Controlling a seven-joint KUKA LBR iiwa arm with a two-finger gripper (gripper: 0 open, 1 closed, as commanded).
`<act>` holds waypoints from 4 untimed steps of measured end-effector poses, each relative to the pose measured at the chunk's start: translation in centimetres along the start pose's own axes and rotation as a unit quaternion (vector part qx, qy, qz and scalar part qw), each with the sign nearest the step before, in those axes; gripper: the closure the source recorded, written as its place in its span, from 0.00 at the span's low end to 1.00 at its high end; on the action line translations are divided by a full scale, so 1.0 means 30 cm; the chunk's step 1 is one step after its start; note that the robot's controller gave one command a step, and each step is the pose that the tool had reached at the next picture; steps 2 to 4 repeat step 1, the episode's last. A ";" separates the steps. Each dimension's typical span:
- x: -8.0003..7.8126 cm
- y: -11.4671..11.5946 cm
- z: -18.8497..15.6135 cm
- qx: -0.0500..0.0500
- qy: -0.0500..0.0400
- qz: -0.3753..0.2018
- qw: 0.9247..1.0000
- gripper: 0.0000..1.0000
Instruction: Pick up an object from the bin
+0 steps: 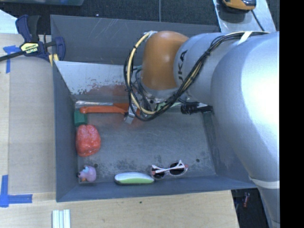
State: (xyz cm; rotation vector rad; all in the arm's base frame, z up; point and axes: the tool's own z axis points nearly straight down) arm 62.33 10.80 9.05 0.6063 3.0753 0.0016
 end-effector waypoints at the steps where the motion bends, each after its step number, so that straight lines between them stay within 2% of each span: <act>1: -0.006 0.004 -0.095 -0.002 -0.003 -0.001 1.000 1.00; 4: -0.006 0.004 -0.095 -0.002 -0.003 -0.001 1.000 1.00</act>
Offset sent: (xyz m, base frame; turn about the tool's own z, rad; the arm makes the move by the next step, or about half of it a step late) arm 0.0017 0.0004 0.0339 -0.0009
